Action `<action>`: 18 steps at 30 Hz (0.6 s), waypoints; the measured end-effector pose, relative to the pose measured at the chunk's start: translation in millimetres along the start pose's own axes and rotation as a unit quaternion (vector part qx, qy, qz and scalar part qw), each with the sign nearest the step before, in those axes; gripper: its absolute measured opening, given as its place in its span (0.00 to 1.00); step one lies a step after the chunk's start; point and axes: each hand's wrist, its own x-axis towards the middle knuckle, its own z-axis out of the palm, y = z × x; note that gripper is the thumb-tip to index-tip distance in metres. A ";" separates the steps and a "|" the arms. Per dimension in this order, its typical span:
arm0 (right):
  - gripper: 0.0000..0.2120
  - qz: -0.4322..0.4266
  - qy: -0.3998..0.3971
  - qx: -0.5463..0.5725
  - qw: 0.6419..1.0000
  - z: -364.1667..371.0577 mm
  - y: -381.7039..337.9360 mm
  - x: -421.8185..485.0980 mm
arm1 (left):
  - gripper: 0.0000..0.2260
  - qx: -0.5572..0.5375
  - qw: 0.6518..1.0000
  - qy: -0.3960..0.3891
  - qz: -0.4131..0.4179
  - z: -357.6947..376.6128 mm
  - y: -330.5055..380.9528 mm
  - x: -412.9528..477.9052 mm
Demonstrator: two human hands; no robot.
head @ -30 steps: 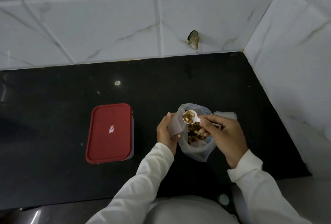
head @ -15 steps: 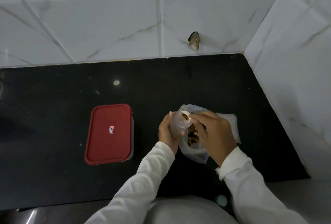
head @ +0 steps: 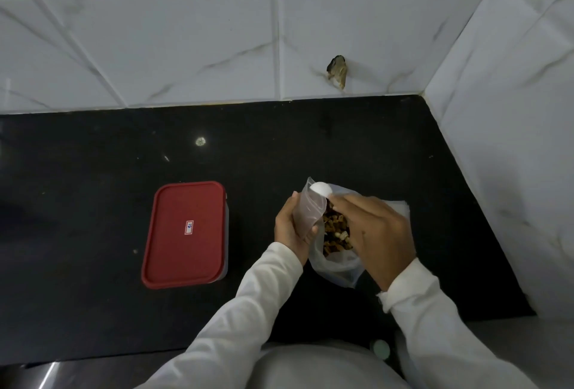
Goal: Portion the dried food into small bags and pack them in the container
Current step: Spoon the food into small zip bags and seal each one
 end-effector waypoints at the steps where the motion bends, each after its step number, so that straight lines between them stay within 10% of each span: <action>1: 0.12 -0.004 0.028 -0.007 1.000 3.8 9.4 -1.1 | 0.25 0.004 1.000 0.006 -0.001 -0.9 0.0 0.4; 18: 0.11 0.224 -0.238 -0.141 0.935 19.6 50.1 -32.2 | 0.17 -0.006 0.996 0.089 0.011 -13.6 -14.5 3.2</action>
